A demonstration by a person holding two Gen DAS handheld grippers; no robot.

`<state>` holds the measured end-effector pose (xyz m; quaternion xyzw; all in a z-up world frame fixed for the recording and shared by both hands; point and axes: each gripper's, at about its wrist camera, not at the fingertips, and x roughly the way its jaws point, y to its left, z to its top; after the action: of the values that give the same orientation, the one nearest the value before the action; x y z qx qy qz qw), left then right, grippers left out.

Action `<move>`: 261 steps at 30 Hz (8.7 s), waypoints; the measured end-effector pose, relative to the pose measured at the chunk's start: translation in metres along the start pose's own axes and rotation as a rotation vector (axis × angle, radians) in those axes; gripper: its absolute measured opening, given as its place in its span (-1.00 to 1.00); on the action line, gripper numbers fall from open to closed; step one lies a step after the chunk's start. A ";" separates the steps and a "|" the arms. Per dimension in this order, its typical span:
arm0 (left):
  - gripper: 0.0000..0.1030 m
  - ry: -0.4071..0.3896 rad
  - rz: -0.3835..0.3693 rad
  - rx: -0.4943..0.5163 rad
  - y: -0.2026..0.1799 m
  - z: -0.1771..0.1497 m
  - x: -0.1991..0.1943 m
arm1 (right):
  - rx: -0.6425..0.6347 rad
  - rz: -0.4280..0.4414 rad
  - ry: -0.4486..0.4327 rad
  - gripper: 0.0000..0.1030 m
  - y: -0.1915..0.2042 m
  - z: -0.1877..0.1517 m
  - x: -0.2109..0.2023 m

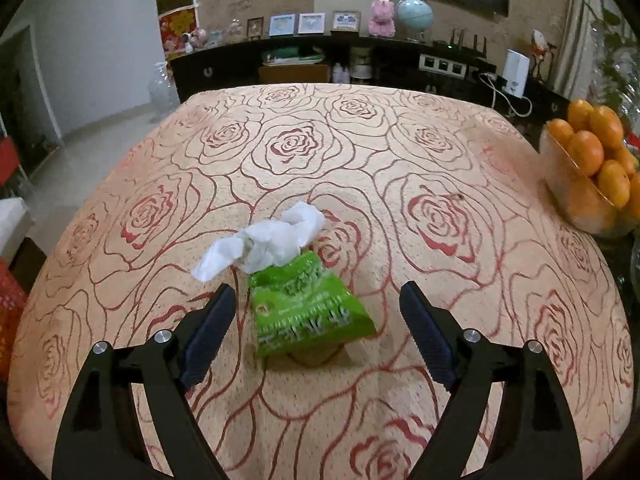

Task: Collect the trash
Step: 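Move the right tool back to the table and grasp the green snack packet, then grasp the white tissue with the left tool while the right tool holds the packet, then carry the tissue in the left tool and packet in the right tool to the basket, then open the left tool over the basket while the right tool drops the packet in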

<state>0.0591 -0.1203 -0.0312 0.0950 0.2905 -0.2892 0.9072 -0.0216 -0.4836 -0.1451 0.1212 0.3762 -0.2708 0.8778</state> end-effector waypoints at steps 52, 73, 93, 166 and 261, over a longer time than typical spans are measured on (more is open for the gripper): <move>0.48 0.195 -0.319 0.338 -0.230 0.041 0.148 | 0.228 0.003 -0.088 -0.10 -0.068 -0.008 -0.088; -0.28 0.324 -0.423 0.371 -0.304 0.030 0.209 | 0.357 0.059 -0.062 -0.10 -0.097 -0.010 -0.088; -0.33 0.132 -0.301 0.271 -0.223 0.050 0.114 | 0.245 0.069 -0.111 -0.10 -0.065 -0.001 -0.092; -0.33 -0.047 0.277 -0.224 0.138 -0.015 -0.034 | -0.260 0.457 -0.168 -0.10 0.292 -0.003 -0.142; 0.63 -0.036 0.397 -0.330 0.183 -0.022 -0.050 | -0.208 0.667 -0.005 0.46 0.367 0.010 -0.119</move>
<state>0.1216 0.0598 -0.0194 -0.0043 0.2934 -0.0557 0.9544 0.1243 -0.1401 -0.0486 0.1466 0.3394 0.0703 0.9265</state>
